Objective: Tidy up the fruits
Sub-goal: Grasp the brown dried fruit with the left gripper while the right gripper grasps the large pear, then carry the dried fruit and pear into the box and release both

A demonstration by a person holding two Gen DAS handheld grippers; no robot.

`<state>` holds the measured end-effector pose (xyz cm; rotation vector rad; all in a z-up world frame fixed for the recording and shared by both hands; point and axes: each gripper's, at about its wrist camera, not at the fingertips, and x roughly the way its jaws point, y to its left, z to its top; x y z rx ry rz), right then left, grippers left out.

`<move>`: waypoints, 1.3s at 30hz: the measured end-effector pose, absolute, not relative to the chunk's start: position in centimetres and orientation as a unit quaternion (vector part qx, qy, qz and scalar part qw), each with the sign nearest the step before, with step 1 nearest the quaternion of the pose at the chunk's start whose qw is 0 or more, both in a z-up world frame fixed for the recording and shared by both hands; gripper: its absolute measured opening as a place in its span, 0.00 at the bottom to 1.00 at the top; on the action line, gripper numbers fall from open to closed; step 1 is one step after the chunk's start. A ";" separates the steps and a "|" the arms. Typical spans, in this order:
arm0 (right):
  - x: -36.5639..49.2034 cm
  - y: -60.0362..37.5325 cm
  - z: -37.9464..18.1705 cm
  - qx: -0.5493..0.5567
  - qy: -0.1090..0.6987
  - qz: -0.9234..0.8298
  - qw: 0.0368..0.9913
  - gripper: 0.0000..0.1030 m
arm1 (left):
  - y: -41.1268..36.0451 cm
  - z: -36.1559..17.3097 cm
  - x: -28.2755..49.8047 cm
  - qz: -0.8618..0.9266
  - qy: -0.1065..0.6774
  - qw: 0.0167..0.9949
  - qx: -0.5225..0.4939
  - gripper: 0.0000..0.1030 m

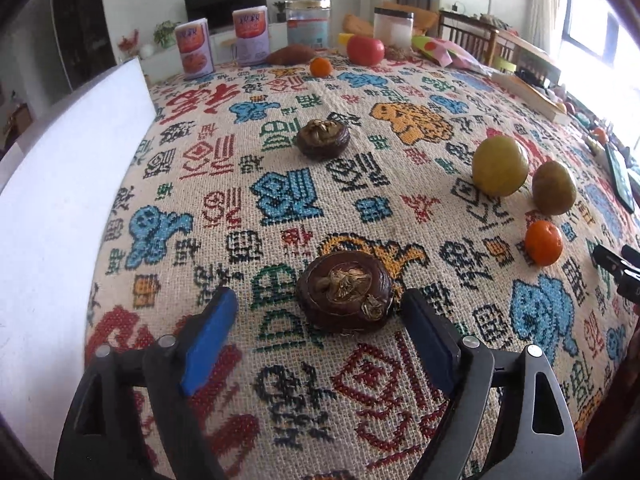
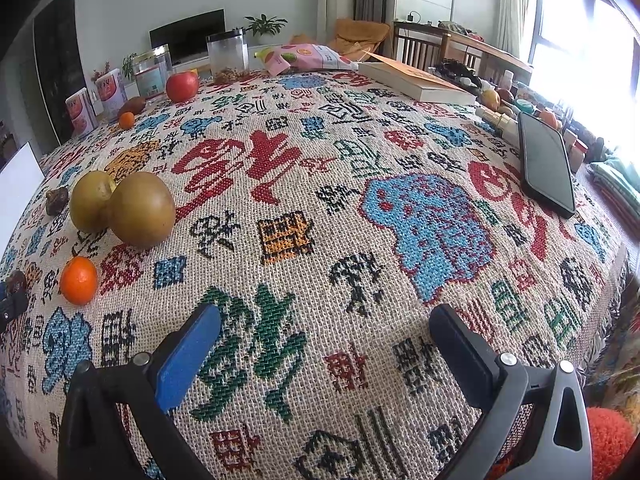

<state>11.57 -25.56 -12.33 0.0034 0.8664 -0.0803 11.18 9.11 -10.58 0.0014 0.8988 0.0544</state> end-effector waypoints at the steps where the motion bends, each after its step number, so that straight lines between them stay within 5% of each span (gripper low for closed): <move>1: 11.5 -25.5 -12.3 0.001 0.419 -0.038 0.907 1.00 | 9.2 -10.6 11.2 0.030 0.436 0.899 -0.001 0.86; 5: 11.2 -25.5 -12.3 0.000 0.414 -0.036 0.909 1.00 | 9.8 -11.0 11.6 0.042 0.440 0.897 -0.014 0.94; 15: 11.4 -25.9 -12.0 0.005 0.433 -0.023 0.901 1.00 | 9.8 -11.0 11.6 0.045 0.439 0.897 -0.014 0.95; 20: 11.0 -25.1 -9.0 0.102 0.371 0.095 0.918 0.90 | 9.8 -11.0 11.6 0.045 0.438 0.898 -0.014 0.95; 25: 13.8 -22.4 -10.2 0.164 0.404 0.175 0.883 0.71 | 9.8 -11.1 11.6 0.044 0.438 0.898 -0.014 0.95; 34: 17.6 -20.7 -11.9 0.166 0.408 0.185 0.879 0.49 | 9.8 -11.1 11.6 0.044 0.438 0.898 -0.014 0.95; 39: 17.5 -21.0 -10.2 0.110 0.416 0.170 0.886 0.49 | 9.8 -11.0 11.6 0.044 0.438 0.898 -0.015 0.95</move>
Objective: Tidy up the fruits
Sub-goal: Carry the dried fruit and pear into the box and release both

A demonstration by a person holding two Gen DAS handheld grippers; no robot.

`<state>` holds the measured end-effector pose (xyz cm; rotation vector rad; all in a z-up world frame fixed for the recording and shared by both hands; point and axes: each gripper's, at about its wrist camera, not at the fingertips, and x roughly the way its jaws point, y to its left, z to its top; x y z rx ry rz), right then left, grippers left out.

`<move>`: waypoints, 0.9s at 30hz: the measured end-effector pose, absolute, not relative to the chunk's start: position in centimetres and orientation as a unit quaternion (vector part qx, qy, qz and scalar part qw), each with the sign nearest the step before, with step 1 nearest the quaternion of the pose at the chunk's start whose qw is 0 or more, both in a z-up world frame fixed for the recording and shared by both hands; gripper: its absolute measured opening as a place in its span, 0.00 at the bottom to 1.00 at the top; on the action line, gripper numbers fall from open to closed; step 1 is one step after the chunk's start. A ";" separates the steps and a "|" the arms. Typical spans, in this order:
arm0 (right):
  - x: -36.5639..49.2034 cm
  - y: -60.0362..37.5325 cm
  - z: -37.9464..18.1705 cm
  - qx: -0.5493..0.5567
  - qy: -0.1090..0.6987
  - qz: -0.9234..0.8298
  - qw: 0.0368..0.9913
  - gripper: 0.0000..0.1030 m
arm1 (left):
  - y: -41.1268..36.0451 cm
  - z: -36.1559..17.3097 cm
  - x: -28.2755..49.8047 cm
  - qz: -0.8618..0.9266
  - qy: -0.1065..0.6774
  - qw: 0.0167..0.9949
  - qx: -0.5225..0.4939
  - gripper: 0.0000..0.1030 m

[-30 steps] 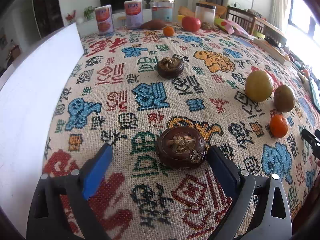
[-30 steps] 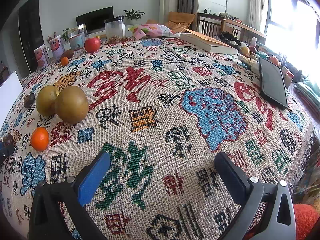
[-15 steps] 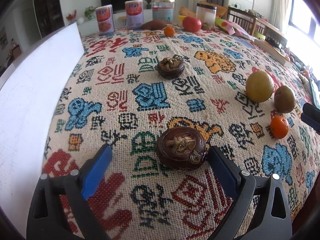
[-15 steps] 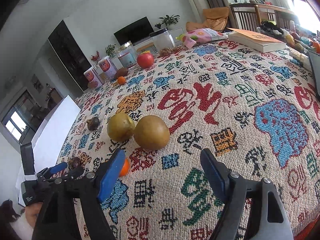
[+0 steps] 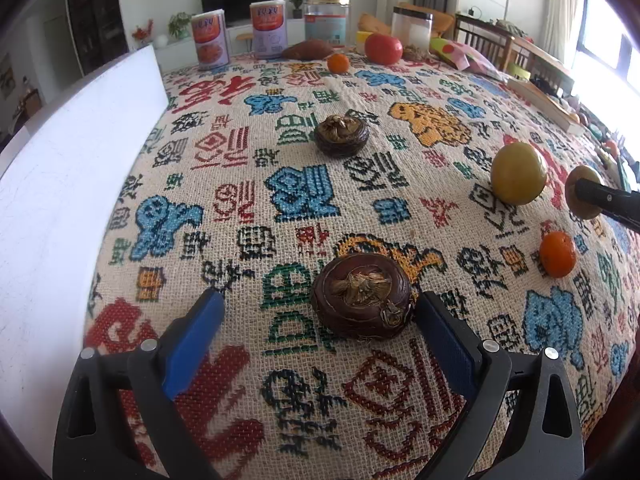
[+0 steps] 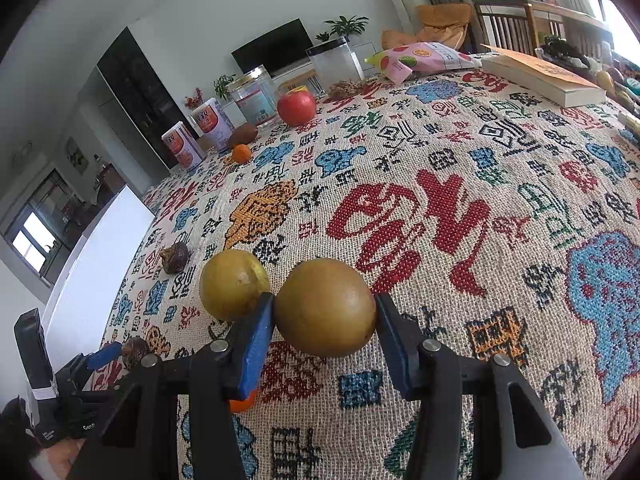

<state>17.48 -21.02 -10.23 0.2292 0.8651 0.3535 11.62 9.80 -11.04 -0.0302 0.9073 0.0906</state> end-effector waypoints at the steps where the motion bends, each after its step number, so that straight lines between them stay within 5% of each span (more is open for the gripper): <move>1: 17.3 -21.0 -9.4 0.069 0.422 0.159 0.890 0.49 | 9.8 -11.0 11.6 0.044 0.438 0.898 -0.014 0.95; 5: 17.0 -18.6 -7.5 -0.190 0.475 0.124 0.850 0.49 | 9.8 -11.1 11.6 0.044 0.438 0.898 -0.015 0.95; 8: 17.0 -17.3 -8.2 -0.260 0.506 0.140 0.810 0.49 | 9.8 -11.1 11.6 0.043 0.438 0.898 -0.015 0.95; 19: 16.7 -18.0 -9.1 -0.133 0.478 0.173 0.851 0.51 | 9.8 -11.1 11.6 0.044 0.438 0.898 -0.015 0.95; 23: 15.3 -19.5 -8.1 -0.087 0.448 0.171 0.873 0.78 | 9.8 -11.1 11.6 0.044 0.438 0.898 -0.015 0.95; 27: 13.2 -21.5 -7.9 -0.044 0.421 0.153 0.893 0.82 | 9.8 -11.1 11.6 0.044 0.438 0.898 -0.014 0.95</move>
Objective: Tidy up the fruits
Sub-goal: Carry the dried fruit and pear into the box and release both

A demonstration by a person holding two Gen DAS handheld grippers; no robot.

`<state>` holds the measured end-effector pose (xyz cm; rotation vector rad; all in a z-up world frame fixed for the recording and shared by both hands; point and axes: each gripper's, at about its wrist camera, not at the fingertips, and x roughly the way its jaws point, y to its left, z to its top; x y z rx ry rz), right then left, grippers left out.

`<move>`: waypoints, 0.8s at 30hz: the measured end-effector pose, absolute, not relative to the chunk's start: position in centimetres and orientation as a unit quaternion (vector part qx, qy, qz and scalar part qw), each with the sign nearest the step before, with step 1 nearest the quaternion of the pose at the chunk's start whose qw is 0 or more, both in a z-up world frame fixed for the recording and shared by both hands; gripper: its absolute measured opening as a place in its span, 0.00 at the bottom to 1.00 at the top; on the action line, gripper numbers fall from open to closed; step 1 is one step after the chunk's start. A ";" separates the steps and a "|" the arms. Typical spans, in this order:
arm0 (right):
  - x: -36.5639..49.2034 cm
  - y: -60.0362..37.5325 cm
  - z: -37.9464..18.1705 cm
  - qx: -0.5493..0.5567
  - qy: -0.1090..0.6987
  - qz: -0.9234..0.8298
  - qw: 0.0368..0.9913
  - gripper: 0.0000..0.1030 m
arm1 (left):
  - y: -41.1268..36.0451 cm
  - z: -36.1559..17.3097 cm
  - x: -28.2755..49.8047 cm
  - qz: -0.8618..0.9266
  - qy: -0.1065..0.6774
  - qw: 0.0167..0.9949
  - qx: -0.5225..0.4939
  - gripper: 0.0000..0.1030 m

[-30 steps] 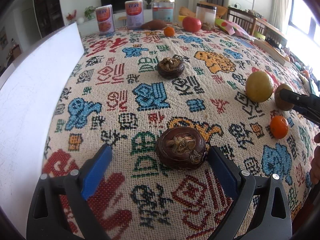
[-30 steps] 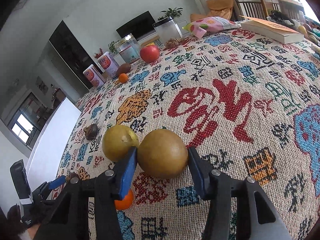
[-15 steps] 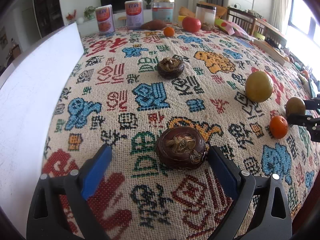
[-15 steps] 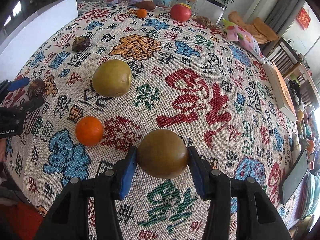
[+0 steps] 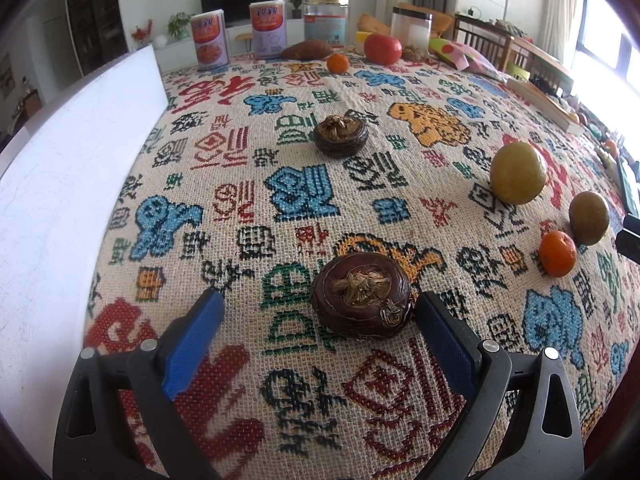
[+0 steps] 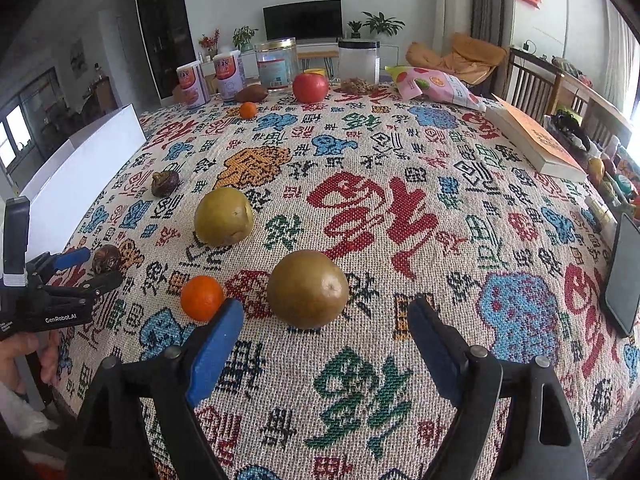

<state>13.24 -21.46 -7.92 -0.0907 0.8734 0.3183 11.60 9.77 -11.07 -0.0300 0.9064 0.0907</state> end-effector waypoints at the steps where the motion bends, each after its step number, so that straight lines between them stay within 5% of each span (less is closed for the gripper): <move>1: 12.6 -21.8 -8.1 -0.036 0.416 0.145 0.897 0.83 | 9.8 -11.1 11.6 0.044 0.438 0.898 -0.014 0.95; 17: 11.4 -22.5 -12.1 -0.053 0.439 0.105 0.891 0.96 | 10.1 -10.5 11.0 -0.010 0.422 0.905 -0.048 0.90; 21: 11.4 -23.7 -10.5 0.025 0.411 0.132 0.902 0.96 | 8.5 -10.6 11.3 0.007 0.423 0.906 -0.001 0.72; 24: 12.4 -23.8 -9.7 0.084 0.402 0.158 0.898 0.96 | 8.1 -10.5 11.3 0.007 0.414 0.910 0.001 0.49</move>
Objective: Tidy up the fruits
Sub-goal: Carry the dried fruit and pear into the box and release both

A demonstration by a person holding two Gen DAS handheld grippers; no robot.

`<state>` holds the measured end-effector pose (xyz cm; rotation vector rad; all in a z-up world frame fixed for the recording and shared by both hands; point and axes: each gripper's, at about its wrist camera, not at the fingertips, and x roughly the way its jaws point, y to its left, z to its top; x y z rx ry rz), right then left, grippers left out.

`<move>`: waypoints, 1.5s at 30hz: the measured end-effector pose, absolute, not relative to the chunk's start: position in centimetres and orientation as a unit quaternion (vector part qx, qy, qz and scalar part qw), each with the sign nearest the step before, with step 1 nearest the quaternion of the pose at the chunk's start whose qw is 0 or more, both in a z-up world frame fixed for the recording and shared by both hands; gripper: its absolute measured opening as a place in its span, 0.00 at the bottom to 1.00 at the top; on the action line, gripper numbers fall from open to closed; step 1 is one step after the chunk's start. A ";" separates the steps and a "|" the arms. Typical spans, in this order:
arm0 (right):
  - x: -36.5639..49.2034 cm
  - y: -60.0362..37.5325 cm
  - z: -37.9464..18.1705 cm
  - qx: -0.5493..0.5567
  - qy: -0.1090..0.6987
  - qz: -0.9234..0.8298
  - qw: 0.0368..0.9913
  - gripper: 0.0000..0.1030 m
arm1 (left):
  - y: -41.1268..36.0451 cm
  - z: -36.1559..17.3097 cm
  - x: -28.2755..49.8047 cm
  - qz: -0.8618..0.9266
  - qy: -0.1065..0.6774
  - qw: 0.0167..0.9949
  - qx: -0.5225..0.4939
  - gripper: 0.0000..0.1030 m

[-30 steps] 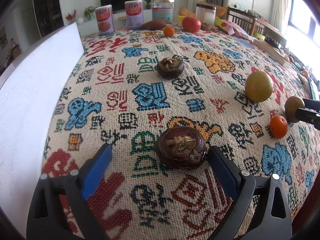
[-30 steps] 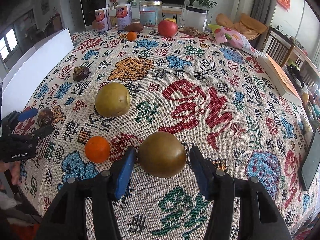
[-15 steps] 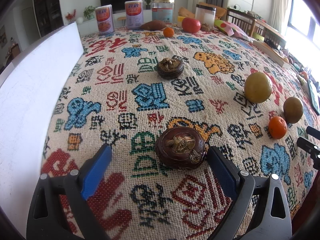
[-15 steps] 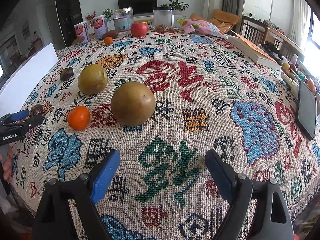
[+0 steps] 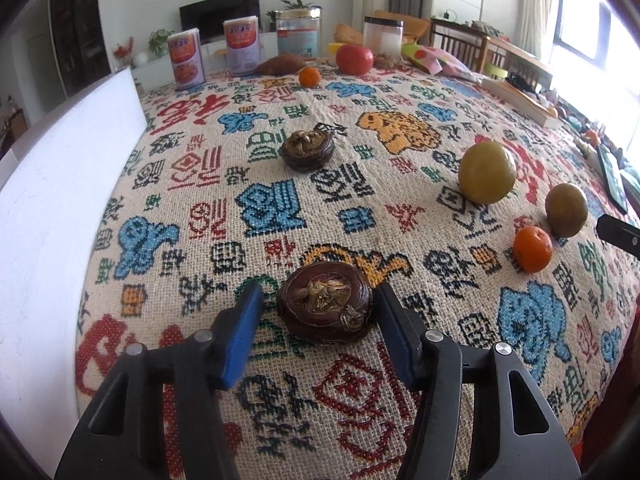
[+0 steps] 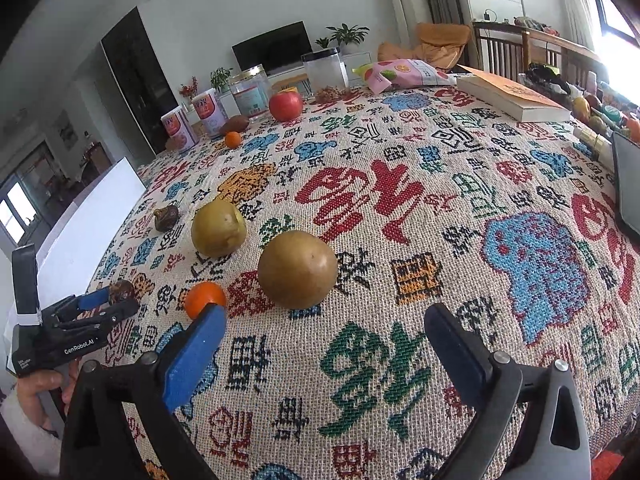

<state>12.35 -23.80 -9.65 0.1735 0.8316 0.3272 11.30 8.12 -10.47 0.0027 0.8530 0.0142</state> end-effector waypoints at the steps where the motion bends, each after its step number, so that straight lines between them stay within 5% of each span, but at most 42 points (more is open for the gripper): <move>1: 12.8 -23.5 -9.7 0.092 0.405 0.164 0.895 0.94 | 8.0 -10.4 11.2 0.007 0.413 0.911 0.003 0.46; 8: 15.6 -21.5 -11.1 0.103 0.426 0.157 0.885 0.64 | 9.0 -10.2 9.8 -0.003 0.419 0.907 -0.041 0.45; 9: 15.8 -21.5 -11.1 0.103 0.424 0.161 0.885 0.47 | 9.2 -10.0 9.5 -0.007 0.421 0.906 -0.053 0.45; 19: 11.4 -18.6 -5.9 0.060 0.406 0.208 0.888 0.48 | 11.1 -2.9 2.4 -0.077 0.406 0.897 -0.153 0.45; 28: 6.0 0.0 -2.3 -0.032 0.433 0.447 0.782 0.47 | 22.8 3.7 -5.7 0.041 0.363 0.904 -0.222 0.45; 33: 3.0 10.6 0.7 -0.071 0.420 0.548 0.720 0.47 | 31.2 1.0 -6.8 0.178 0.384 0.872 -0.246 0.45; 40: 2.4 20.5 -2.1 -0.163 0.445 0.531 0.703 0.48 | 34.4 -2.8 -5.9 0.247 0.418 0.845 -0.223 0.46; 42: 2.9 21.2 -2.5 -0.163 0.435 0.513 0.722 0.49 | 34.5 -2.7 -5.8 0.264 0.407 0.846 -0.219 0.50; 45: 4.2 20.2 -1.0 -0.122 0.410 0.497 0.755 0.54 | 33.9 -1.6 -5.4 0.276 0.382 0.856 -0.211 0.75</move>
